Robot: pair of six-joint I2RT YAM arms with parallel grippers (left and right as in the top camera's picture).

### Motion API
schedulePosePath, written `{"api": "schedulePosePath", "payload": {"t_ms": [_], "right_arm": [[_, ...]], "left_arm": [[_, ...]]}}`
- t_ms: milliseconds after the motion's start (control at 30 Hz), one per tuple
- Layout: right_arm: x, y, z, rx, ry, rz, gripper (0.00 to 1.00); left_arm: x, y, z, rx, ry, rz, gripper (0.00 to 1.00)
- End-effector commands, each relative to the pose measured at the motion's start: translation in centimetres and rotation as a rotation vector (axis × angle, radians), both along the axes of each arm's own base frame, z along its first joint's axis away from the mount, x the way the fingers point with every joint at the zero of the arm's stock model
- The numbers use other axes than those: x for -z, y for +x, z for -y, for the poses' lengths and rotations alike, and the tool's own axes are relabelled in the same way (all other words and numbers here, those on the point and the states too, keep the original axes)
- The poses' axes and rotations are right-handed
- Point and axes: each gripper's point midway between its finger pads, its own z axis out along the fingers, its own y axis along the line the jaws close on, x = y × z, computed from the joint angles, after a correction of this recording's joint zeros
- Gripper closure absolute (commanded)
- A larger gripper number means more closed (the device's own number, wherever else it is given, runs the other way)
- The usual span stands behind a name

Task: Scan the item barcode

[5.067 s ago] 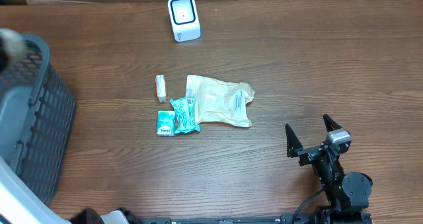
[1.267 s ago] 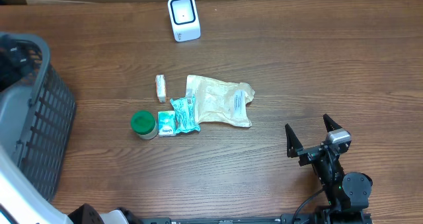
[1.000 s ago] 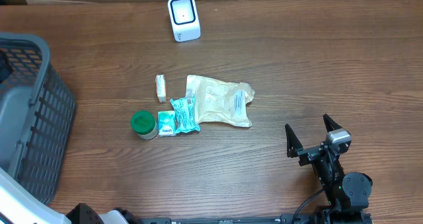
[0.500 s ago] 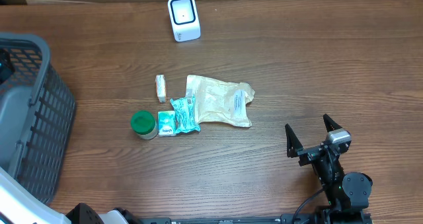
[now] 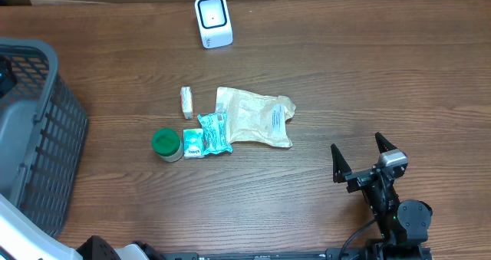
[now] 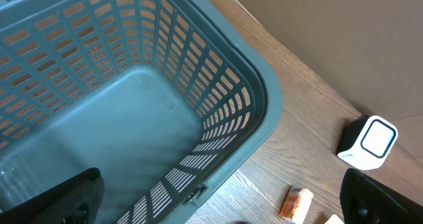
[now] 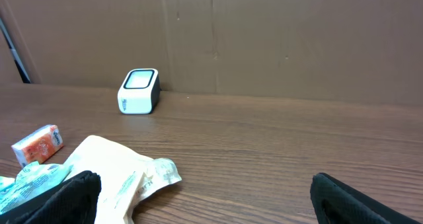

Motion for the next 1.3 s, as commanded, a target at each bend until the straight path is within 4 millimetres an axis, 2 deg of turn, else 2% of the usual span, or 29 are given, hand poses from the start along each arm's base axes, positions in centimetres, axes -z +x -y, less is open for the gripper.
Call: {"api": "schedulePosePath", "payload": {"t_ms": [0,667,867,1067,1267], "right_arm": [[0.2,0.1,0.3,0.013,0.003,-0.003,0.00],[0.3,0.0,0.0,-0.006,0.005,-0.006,0.00],[0.0,-0.1,-0.5,-0.031,0.111,-0.029,0.00],[-3.0,-1.0,-2.3,-0.145,0.126,-0.010,0.00],[-6.5,-0.3,-2.8,-0.170,0.135,-0.149,0.00]], "left_arm": [[0.1,0.2,-0.1,-0.001,-0.018,0.006,0.00],[0.1,0.2,-0.1,-0.001,-0.018,0.006,0.00],[0.1,0.2,-0.1,-0.001,-0.018,0.006,0.00],[0.1,0.2,-0.1,-0.001,-0.018,0.006,0.01],[0.1,0.2,-0.1,-0.001,-0.018,0.006,0.00]]}}
